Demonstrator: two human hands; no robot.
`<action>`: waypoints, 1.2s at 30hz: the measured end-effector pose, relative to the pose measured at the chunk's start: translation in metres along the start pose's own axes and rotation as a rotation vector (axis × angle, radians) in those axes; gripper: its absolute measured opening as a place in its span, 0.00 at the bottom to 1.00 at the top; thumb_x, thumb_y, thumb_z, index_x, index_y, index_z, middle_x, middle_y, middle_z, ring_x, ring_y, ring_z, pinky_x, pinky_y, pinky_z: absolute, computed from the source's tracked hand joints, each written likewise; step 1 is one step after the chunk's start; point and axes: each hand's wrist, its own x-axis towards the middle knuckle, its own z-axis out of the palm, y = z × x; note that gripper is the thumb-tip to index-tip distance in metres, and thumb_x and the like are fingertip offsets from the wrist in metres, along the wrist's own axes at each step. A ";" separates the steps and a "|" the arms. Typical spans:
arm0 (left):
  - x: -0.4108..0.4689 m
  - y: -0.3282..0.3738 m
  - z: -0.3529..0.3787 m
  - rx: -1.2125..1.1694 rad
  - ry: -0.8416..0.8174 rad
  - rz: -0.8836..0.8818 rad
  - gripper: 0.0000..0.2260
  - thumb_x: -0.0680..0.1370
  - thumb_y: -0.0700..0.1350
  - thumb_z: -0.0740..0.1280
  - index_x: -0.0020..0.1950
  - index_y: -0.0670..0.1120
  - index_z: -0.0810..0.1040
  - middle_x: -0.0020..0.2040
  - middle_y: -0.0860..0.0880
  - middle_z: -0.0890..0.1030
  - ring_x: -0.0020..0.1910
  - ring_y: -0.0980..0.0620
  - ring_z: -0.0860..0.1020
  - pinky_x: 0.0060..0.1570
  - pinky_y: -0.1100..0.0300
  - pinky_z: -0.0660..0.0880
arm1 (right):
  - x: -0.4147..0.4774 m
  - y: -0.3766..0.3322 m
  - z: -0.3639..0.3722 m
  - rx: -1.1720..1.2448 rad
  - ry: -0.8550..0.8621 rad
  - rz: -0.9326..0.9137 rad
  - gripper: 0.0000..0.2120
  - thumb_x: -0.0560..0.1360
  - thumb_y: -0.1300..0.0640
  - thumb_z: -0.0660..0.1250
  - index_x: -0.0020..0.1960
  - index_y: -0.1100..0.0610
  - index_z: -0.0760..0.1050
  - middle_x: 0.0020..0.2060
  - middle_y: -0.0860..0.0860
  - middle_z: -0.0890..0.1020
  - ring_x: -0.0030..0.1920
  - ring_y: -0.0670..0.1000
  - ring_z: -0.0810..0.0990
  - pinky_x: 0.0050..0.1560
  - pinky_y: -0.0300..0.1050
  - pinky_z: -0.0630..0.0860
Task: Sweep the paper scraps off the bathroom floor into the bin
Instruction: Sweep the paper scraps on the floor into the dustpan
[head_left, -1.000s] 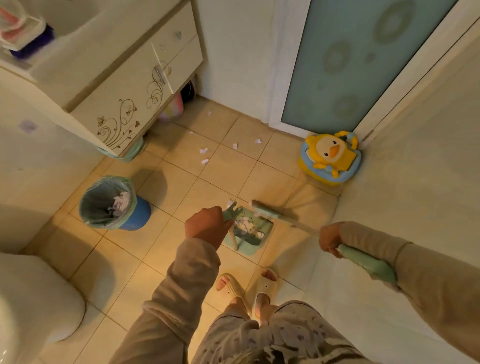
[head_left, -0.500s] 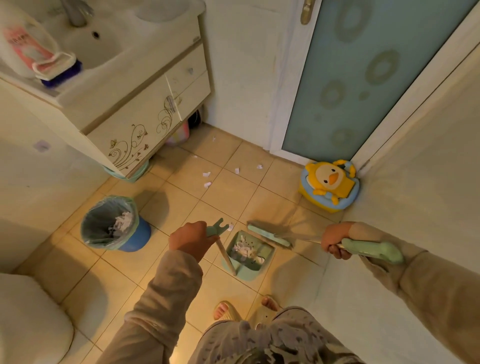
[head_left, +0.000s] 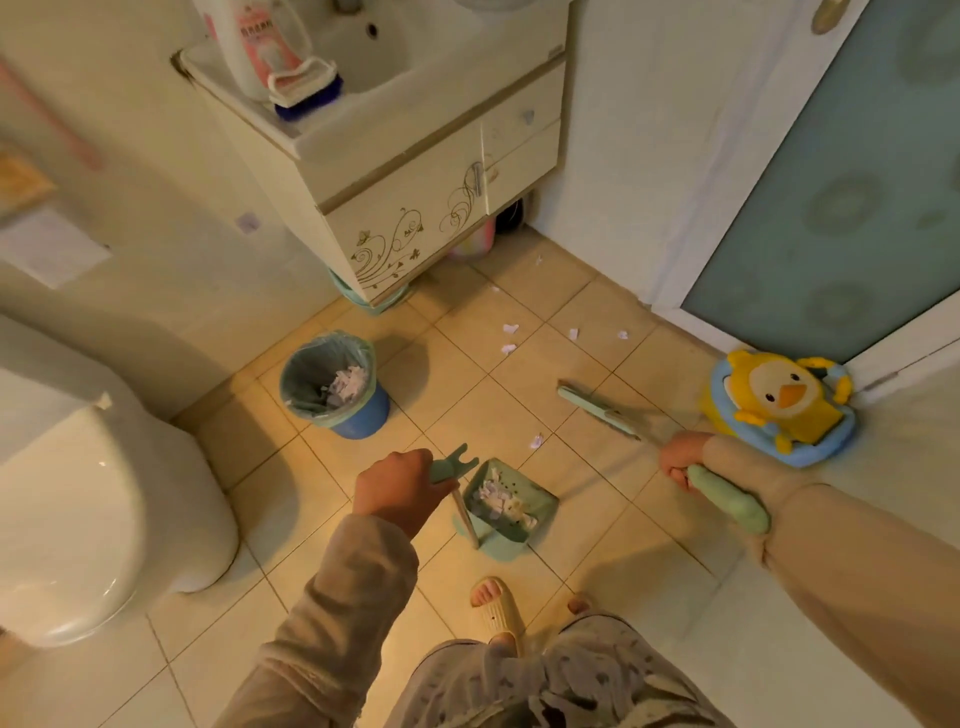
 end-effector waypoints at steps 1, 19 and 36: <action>0.000 -0.004 0.000 0.005 0.002 -0.008 0.16 0.75 0.59 0.62 0.53 0.49 0.77 0.48 0.47 0.82 0.47 0.46 0.80 0.45 0.57 0.74 | -0.006 -0.012 0.007 -0.031 0.052 0.079 0.19 0.77 0.66 0.56 0.28 0.58 0.65 0.07 0.46 0.67 0.14 0.42 0.70 0.21 0.31 0.67; 0.017 -0.012 0.004 0.040 0.025 0.037 0.16 0.76 0.59 0.62 0.53 0.49 0.77 0.48 0.48 0.82 0.46 0.48 0.80 0.47 0.56 0.76 | 0.002 0.017 0.057 -0.311 -0.311 0.214 0.12 0.72 0.65 0.52 0.30 0.58 0.61 0.11 0.48 0.67 0.13 0.46 0.66 0.20 0.28 0.64; 0.011 -0.023 0.009 -0.046 0.055 0.046 0.16 0.76 0.59 0.62 0.52 0.47 0.78 0.45 0.46 0.82 0.44 0.45 0.80 0.47 0.54 0.79 | -0.002 0.068 0.075 0.363 -0.145 0.163 0.20 0.77 0.68 0.54 0.27 0.57 0.60 0.12 0.48 0.66 0.12 0.43 0.66 0.18 0.28 0.62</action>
